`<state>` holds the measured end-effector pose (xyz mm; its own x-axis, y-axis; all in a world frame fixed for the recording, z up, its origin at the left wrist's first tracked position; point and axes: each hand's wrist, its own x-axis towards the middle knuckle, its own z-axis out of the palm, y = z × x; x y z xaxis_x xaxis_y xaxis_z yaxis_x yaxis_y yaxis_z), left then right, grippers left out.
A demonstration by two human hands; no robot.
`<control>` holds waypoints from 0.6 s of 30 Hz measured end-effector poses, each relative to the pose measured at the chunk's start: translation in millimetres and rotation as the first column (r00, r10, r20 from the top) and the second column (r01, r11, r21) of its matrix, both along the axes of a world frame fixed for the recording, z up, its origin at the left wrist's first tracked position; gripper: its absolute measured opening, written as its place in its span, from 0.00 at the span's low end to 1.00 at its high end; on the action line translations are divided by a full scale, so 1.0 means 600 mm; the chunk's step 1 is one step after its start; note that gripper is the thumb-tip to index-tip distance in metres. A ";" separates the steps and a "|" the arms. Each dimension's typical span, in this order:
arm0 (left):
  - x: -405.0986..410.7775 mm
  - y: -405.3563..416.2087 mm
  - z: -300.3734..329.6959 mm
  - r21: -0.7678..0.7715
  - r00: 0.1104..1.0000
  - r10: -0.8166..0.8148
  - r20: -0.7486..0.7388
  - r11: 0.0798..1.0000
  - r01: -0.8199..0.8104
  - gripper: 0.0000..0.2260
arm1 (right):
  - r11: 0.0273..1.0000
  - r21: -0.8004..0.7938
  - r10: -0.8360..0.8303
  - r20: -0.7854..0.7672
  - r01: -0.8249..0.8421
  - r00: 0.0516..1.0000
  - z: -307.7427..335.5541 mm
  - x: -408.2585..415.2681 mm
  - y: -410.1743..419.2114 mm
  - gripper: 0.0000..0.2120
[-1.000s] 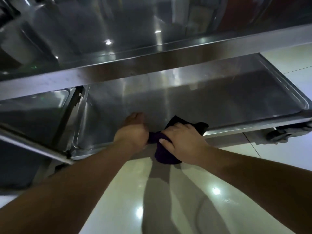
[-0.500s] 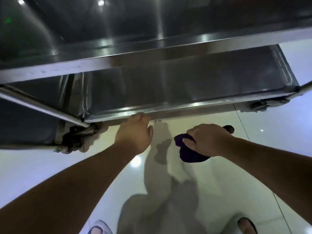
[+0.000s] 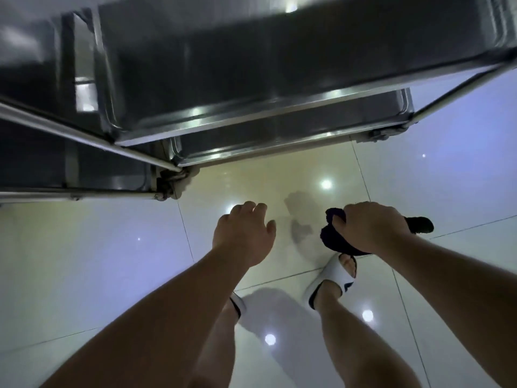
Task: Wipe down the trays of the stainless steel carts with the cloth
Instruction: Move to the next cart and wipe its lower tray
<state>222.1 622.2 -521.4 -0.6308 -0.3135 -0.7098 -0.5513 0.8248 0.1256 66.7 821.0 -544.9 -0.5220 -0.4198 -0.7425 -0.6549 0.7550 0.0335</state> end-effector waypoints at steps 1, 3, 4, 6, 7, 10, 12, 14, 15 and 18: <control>-0.005 0.005 0.041 -0.007 1.000 -0.003 0.002 1.000 0.003 0.23 | 1.000 -0.009 -0.028 -0.009 0.028 1.000 0.044 -0.002 0.002 0.22; -0.010 0.014 0.124 -0.019 1.000 -0.010 0.005 1.000 0.010 0.24 | 0.998 -0.031 -0.060 -0.018 0.059 0.998 0.130 -0.004 0.009 0.22; -0.012 0.018 0.161 -0.027 1.000 -0.016 -0.003 1.000 0.016 0.24 | 0.997 -0.045 -0.068 -0.028 0.067 0.997 0.173 -0.006 0.010 0.22; -0.016 0.026 0.231 -0.028 0.999 -0.020 -0.028 0.999 0.019 0.24 | 0.995 -0.055 -0.080 -0.047 0.077 0.996 0.256 -0.008 0.015 0.22; -0.017 0.031 0.266 -0.019 0.999 -0.020 -0.041 1.000 0.019 0.24 | 0.994 -0.057 -0.094 -0.048 0.091 0.994 0.297 -0.007 0.018 0.22; -0.020 0.042 0.363 0.003 0.992 -0.050 -0.112 0.999 0.051 0.24 | 0.987 -0.070 -0.146 -0.058 0.142 0.988 0.417 0.005 0.021 0.22; -0.024 0.042 0.422 0.011 0.984 -0.095 -0.150 0.995 0.098 0.25 | 0.980 -0.087 -0.188 -0.075 0.182 0.979 0.492 0.017 0.020 0.23; -0.029 0.039 0.478 -0.006 0.971 -0.158 -0.182 0.987 0.160 0.26 | 0.966 -0.113 -0.243 -0.100 0.232 0.965 0.562 0.035 0.022 0.23; -0.032 0.038 0.507 -0.012 0.963 -0.187 -0.195 0.982 0.188 0.26 | 0.956 -0.133 -0.278 -0.106 0.263 0.955 0.593 0.045 0.025 0.23; -0.044 0.038 0.595 -0.013 0.936 -0.247 -0.250 0.968 0.252 0.27 | 0.920 -0.190 -0.371 -0.134 0.344 0.919 0.687 0.074 0.038 0.23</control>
<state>195.8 644.9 -164.4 -0.8435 -0.1109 -0.5255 -0.2772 0.9279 0.2492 111.1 843.6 -132.5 -0.7679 -0.2878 -0.5724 -0.3355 0.9418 -0.0234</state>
